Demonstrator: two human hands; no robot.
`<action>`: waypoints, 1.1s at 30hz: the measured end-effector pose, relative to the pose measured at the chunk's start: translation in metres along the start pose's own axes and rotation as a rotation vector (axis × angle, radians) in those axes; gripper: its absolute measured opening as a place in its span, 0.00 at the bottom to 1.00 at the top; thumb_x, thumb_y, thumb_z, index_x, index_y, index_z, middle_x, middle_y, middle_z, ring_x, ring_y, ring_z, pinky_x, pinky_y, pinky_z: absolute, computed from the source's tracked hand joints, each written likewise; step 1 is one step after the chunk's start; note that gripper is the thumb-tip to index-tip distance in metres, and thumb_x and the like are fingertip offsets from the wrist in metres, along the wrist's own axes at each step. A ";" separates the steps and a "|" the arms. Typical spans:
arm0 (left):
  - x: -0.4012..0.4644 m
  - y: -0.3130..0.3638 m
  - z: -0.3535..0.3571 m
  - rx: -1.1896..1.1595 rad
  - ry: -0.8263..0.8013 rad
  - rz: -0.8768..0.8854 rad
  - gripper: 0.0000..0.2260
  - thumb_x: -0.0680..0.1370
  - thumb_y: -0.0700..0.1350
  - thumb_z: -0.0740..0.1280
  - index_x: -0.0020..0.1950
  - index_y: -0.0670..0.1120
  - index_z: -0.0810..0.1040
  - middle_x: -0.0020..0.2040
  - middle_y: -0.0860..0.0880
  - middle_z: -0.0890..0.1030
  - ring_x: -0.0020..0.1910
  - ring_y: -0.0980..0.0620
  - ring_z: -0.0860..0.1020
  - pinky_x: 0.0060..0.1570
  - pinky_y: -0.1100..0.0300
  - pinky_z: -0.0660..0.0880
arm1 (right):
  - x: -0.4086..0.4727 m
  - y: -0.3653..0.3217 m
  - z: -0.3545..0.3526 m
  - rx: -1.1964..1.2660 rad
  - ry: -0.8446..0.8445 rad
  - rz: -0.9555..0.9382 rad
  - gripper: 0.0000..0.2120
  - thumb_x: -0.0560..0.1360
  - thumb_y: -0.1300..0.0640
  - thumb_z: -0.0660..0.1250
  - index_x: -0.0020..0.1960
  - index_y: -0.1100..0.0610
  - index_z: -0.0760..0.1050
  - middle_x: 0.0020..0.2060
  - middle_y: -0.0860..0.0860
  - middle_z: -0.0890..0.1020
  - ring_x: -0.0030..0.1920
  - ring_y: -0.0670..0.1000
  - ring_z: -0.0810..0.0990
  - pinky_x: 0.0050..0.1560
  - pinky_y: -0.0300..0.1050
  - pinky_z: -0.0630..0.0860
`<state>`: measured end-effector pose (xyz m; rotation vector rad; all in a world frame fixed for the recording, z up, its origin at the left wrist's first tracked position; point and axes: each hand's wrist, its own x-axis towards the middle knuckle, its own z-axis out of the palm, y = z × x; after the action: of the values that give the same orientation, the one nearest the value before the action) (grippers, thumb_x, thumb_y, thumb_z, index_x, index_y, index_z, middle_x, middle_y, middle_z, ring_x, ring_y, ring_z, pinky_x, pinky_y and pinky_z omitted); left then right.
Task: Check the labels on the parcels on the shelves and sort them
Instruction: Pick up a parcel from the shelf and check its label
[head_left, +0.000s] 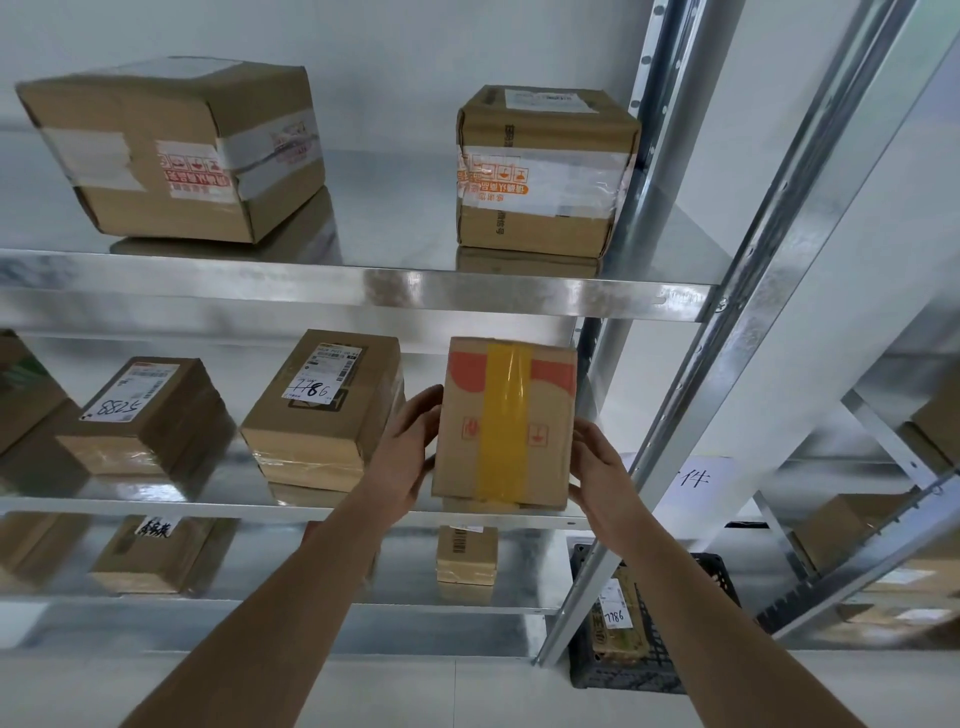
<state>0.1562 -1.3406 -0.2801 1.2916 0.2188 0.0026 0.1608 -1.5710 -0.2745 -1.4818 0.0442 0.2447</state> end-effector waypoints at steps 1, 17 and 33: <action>0.001 -0.002 0.000 0.009 -0.014 -0.003 0.16 0.87 0.38 0.53 0.67 0.50 0.76 0.34 0.54 0.82 0.29 0.61 0.79 0.28 0.66 0.77 | -0.001 0.000 0.002 -0.007 -0.008 -0.001 0.20 0.86 0.66 0.50 0.65 0.50 0.75 0.51 0.48 0.86 0.49 0.45 0.86 0.44 0.42 0.83; -0.002 -0.013 -0.001 -0.035 -0.036 -0.063 0.20 0.88 0.41 0.50 0.76 0.51 0.72 0.50 0.47 0.85 0.46 0.50 0.84 0.45 0.53 0.83 | -0.006 0.005 0.004 -0.035 0.021 0.021 0.22 0.86 0.65 0.48 0.67 0.48 0.74 0.52 0.49 0.86 0.52 0.46 0.86 0.46 0.44 0.83; 0.002 -0.016 0.001 -0.018 -0.017 -0.065 0.19 0.88 0.44 0.52 0.76 0.55 0.71 0.64 0.40 0.81 0.64 0.41 0.79 0.65 0.40 0.75 | -0.001 0.009 0.004 -0.034 0.022 0.034 0.23 0.86 0.66 0.48 0.68 0.47 0.74 0.52 0.48 0.86 0.52 0.46 0.85 0.51 0.48 0.83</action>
<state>0.1567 -1.3463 -0.2958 1.2661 0.2455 -0.0617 0.1581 -1.5666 -0.2827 -1.5186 0.0829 0.2578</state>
